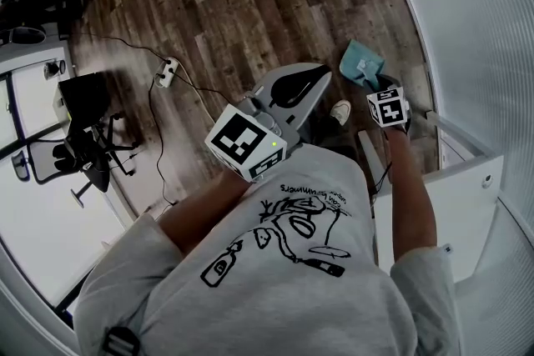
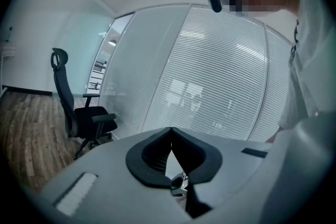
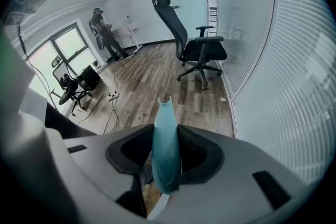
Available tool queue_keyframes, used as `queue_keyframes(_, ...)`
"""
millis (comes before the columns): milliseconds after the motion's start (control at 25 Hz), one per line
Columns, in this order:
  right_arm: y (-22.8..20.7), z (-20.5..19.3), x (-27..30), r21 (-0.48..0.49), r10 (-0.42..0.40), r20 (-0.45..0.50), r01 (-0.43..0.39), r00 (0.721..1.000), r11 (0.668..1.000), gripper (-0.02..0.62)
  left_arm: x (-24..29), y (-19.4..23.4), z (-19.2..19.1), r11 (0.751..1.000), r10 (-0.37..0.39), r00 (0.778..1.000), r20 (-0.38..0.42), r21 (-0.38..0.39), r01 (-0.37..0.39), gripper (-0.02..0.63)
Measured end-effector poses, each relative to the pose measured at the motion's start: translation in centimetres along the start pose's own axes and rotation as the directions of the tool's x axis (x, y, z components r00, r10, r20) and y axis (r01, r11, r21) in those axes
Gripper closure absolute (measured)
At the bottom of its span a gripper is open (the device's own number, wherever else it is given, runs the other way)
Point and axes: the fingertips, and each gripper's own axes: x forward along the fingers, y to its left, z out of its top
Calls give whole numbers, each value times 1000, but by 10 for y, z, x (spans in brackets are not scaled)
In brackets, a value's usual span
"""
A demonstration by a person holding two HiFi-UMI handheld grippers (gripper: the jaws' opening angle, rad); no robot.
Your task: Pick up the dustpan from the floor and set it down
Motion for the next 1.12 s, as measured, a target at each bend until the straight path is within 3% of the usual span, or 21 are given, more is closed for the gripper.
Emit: queue_keyframes(1120, 61, -66, 9, 61, 73, -58, -70, 996, 996, 468, 7, -2, 2, 1000, -31, 999, -15, -2, 31, 604)
